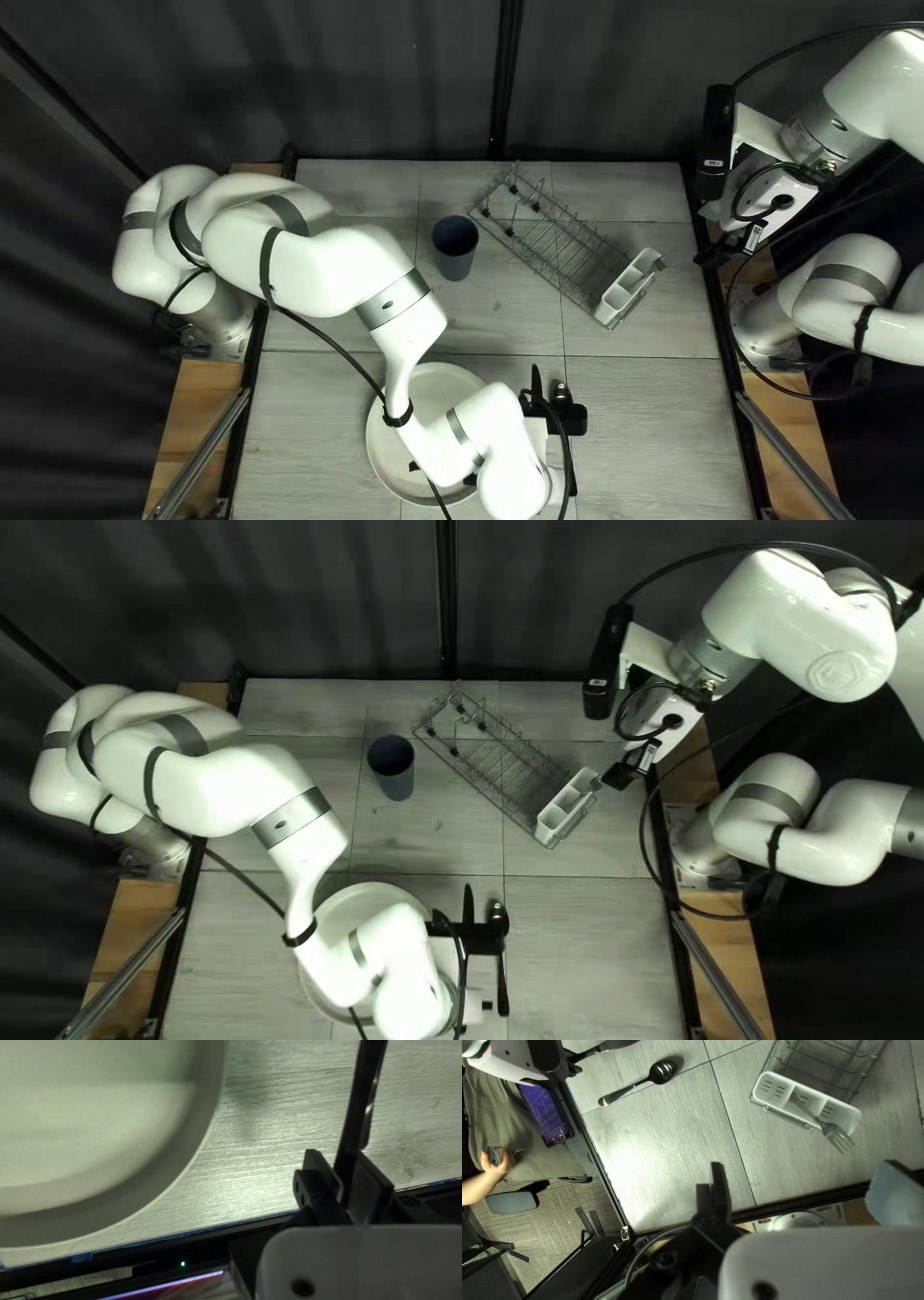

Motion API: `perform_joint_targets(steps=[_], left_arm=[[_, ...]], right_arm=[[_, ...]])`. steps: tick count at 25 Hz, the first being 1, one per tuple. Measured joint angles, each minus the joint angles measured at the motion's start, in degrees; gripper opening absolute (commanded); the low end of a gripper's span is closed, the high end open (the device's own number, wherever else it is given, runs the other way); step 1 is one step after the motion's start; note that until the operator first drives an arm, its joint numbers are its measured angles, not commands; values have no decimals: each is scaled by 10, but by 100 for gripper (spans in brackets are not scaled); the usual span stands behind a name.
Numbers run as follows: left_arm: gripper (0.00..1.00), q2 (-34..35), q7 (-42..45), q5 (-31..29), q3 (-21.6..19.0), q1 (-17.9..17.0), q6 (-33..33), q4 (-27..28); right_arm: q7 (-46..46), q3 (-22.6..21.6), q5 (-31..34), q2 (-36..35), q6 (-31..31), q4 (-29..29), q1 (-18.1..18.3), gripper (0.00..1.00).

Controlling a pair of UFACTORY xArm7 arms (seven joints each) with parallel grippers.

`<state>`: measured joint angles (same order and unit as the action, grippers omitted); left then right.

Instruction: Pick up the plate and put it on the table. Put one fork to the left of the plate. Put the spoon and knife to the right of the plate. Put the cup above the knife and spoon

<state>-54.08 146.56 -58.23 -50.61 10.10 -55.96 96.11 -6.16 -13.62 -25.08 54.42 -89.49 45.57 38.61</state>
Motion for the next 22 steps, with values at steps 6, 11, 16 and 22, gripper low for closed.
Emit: perform_joint_targets(steps=[6,11,16,22], left_arm=[[0,-6,6,-7,2,9,25,-13],[0,-12,13,-14,5,11,43,-21],[0,-8,23,-20,5,21,60,-39],[2,-9,26,-25,6,25,73,-44]], right_arm=[[0,0,0,0,0,0,0,100],[0,0,0,0,0,0,0,100],[0,0,0,0,0,0,0,100],[0,0,0,0,0,0,0,100]])
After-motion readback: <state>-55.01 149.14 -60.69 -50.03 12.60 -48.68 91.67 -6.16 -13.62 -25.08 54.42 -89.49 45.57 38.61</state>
